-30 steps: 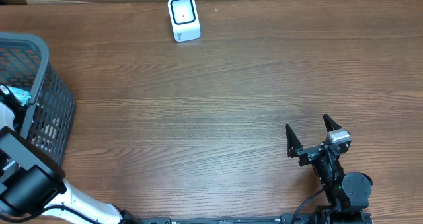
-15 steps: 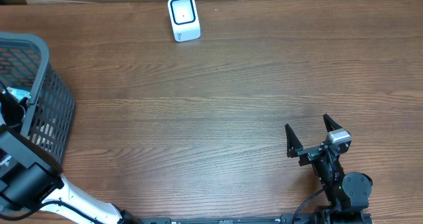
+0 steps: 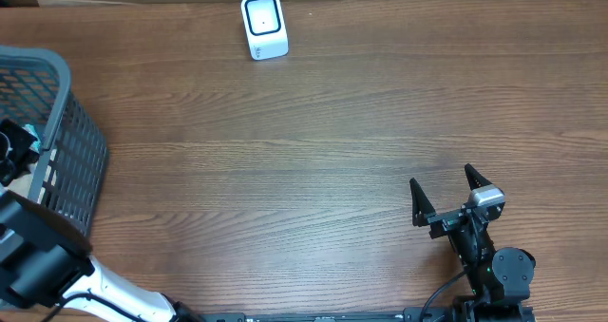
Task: Scan the item barcode
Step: 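Grasp the clear plastic bag in the basket with the left gripper, then lift the bag out and place it on the table center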
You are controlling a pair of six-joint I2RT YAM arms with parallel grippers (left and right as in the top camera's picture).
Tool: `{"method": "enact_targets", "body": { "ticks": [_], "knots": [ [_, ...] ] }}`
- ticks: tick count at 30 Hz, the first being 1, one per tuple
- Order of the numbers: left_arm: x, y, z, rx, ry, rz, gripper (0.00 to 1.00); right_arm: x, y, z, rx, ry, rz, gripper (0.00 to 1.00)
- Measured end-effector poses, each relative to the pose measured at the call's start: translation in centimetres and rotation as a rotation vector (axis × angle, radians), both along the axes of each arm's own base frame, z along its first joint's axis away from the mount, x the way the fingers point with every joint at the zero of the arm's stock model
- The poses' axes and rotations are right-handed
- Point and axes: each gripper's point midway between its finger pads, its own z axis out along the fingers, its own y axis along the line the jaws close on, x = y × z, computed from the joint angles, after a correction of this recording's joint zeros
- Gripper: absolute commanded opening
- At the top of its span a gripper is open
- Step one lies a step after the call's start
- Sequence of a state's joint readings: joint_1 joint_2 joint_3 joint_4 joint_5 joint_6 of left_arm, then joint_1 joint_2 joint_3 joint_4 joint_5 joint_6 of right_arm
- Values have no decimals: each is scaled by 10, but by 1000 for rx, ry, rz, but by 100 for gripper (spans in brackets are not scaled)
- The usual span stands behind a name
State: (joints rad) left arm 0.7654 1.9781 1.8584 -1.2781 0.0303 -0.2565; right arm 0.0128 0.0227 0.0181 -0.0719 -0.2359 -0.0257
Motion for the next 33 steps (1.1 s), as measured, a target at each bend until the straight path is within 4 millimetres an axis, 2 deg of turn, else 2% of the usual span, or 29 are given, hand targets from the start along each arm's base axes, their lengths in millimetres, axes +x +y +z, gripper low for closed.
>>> {"method": "enact_targets", "body": {
  "ticks": [1,2,3,6,9,14,16,19,23,26,30,33],
  "knots": [
    [1,1,18,32,-34,2,4,0,0,0,0,1,0,100],
    [2,2,26,46,-50,3,4,0,0,0,0,1,-1,100],
    [3,2,42,76,-82,4,4,0,0,0,0,1,0,100],
    [3,2,98,177,-194,10,4,0,0,0,0,1,0,100],
    [-6,-7,162,287,-325,30,4,0,0,0,0,0,-1,100],
    [-35,-37,262,463,-549,48,4,0,0,0,0,0,0,100],
    [-47,-54,293,511,-635,38,4,0,0,0,0,1,0,100],
    [-60,-87,325,532,-755,-4,4,0,0,0,0,0,-1,100],
    [-59,-141,349,497,-879,-144,4,0,0,0,0,0,0,100],
    [-50,-184,352,431,-927,-282,4,0,0,0,0,0,0,100],
    [-37,-243,336,318,-899,-478,4,0,0,0,0,0,0,100],
    [-25,-279,318,280,-838,-604,4,0,0,0,0,0,0,100]
  ]
}}
